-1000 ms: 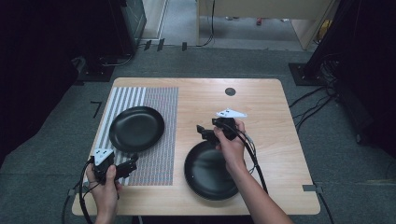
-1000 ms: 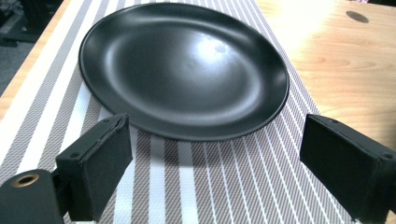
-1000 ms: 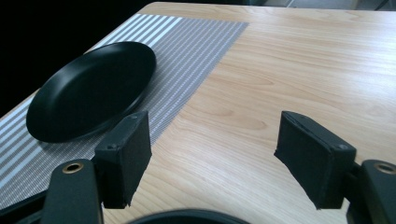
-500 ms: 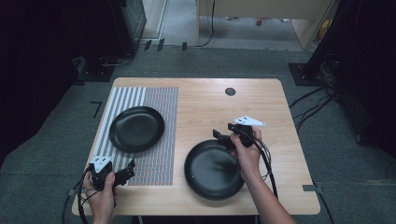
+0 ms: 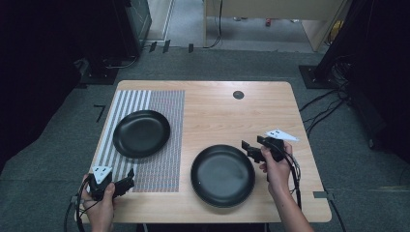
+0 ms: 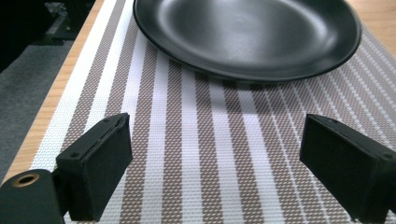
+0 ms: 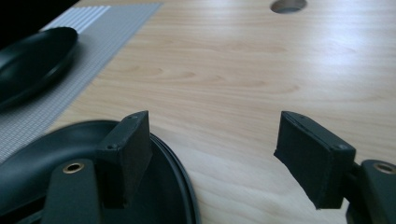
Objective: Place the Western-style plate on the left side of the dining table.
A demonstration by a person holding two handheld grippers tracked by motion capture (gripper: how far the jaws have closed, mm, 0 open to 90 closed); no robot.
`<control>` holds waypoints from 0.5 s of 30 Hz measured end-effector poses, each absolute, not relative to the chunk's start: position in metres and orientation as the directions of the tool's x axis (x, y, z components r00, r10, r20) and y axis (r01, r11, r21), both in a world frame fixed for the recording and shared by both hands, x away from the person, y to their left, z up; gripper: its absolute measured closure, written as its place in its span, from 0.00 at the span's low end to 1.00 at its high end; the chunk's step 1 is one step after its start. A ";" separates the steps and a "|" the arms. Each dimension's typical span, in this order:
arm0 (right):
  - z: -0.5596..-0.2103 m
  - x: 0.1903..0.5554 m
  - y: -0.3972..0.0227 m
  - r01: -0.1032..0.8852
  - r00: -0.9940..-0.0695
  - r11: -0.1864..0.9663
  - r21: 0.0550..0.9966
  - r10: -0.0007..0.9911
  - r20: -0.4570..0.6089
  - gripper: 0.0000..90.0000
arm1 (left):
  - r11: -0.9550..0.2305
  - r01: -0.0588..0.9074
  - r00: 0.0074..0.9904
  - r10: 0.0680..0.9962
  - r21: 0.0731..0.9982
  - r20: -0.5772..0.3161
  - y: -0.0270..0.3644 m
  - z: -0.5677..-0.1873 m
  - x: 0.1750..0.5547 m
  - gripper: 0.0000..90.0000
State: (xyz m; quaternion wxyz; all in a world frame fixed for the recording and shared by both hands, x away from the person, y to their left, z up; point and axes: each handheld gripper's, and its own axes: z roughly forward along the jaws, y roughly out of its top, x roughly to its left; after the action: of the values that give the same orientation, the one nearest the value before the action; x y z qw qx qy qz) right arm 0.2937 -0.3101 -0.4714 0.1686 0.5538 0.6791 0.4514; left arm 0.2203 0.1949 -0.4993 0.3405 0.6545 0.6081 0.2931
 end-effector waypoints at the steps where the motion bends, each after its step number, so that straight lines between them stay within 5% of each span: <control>1: -0.473 0.292 -0.314 0.601 -0.323 -0.020 0.799 0.908 0.266 0.29 | -0.031 0.597 0.090 0.996 0.801 -0.029 0.195 -0.500 0.220 0.10; 15: -0.490 0.268 -0.371 0.624 -0.211 -0.072 0.778 0.943 0.257 0.29 | -0.045 0.600 0.084 0.996 0.798 -0.007 0.205 -0.502 0.216 0.10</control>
State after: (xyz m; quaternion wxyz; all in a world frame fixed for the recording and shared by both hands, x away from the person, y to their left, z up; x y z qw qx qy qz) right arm 0.2675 -0.3711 -0.4905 0.1895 0.5987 0.6544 0.4214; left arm 0.2155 0.2052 -0.5024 0.3305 0.6579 0.6068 0.2995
